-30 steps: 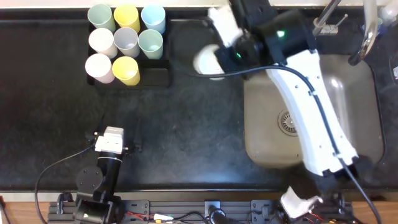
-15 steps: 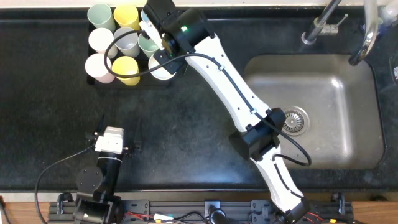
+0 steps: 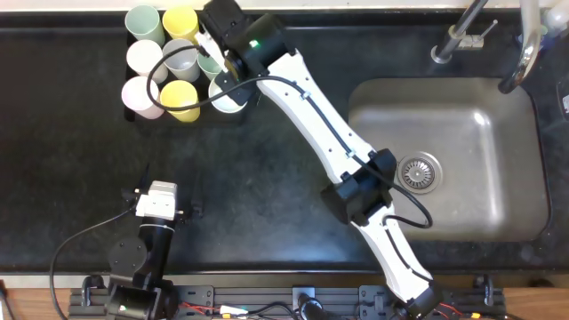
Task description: Store Cups
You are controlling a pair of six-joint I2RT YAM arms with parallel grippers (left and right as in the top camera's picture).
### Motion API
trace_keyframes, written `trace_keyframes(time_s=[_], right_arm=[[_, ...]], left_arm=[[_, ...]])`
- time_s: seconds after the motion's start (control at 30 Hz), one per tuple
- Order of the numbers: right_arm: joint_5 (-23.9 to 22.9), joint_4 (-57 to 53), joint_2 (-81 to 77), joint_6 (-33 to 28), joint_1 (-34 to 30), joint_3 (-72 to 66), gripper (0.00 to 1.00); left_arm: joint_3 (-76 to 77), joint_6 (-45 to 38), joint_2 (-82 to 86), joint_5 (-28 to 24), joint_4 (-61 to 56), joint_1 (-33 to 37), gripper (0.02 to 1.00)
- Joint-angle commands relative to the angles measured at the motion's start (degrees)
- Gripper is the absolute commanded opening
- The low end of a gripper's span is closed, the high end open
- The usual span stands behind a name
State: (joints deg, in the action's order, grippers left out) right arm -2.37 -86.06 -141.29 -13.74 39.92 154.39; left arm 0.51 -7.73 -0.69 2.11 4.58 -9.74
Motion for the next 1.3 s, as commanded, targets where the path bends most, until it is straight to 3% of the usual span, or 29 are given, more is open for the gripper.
trace_keyframes(time_s=[0.03, 1.1, 1.13, 1.17, 1.23, 1.27, 1.3], right_arm=[[-0.2, 0.92, -1.62, 0.2, 1.14, 1.77, 0.045], [-1.73, 1.77, -7.65, -0.66, 1.57, 1.29, 0.042], [-1.73, 1.92, -7.65, -0.63, 1.57, 1.29, 0.119], [-1.73, 2.12, -7.65, -0.63, 1.57, 1.29, 0.257], [-1.7, 2.45, -7.67, -0.63, 1.57, 1.31, 0.726], [-1.73, 2.56, -7.67, -0.63, 1.57, 1.29, 0.895], [-1.73, 2.69, -7.67, -0.63, 1.57, 1.29, 0.996]], left_arm=[[-0.07, -0.83, 0.52, -0.37, 0.11, 0.13, 0.998], [-0.07, -0.83, 0.52, -0.37, 0.09, 0.13, 0.998], [-0.07, -0.83, 0.52, -0.39, 0.09, 0.13, 0.998], [-0.07, -0.83, 0.52, -0.39, 0.11, 0.13, 0.998], [-0.07, -0.83, 0.52, -0.37, 0.09, 0.13, 0.998], [-0.07, -0.83, 0.52, -0.37, 0.11, 0.13, 0.998], [-0.07, -0.83, 0.52, -0.39, 0.11, 0.13, 0.998]])
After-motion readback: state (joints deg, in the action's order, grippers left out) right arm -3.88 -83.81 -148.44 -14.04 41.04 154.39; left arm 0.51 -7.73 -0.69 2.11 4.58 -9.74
